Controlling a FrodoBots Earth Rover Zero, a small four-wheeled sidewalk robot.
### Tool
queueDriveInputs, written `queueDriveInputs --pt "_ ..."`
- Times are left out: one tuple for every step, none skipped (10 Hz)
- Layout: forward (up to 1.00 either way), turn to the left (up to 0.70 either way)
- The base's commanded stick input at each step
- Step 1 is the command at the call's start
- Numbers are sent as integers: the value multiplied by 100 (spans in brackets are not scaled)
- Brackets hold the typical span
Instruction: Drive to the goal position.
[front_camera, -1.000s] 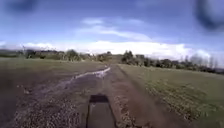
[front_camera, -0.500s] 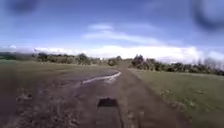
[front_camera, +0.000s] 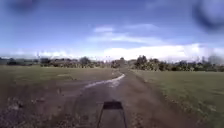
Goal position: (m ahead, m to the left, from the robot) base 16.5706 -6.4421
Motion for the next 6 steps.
queueDriveInputs --pt "70 0" --pt "70 0" --pt "70 0" --pt "70 0" --pt "70 0" --pt "70 -24"
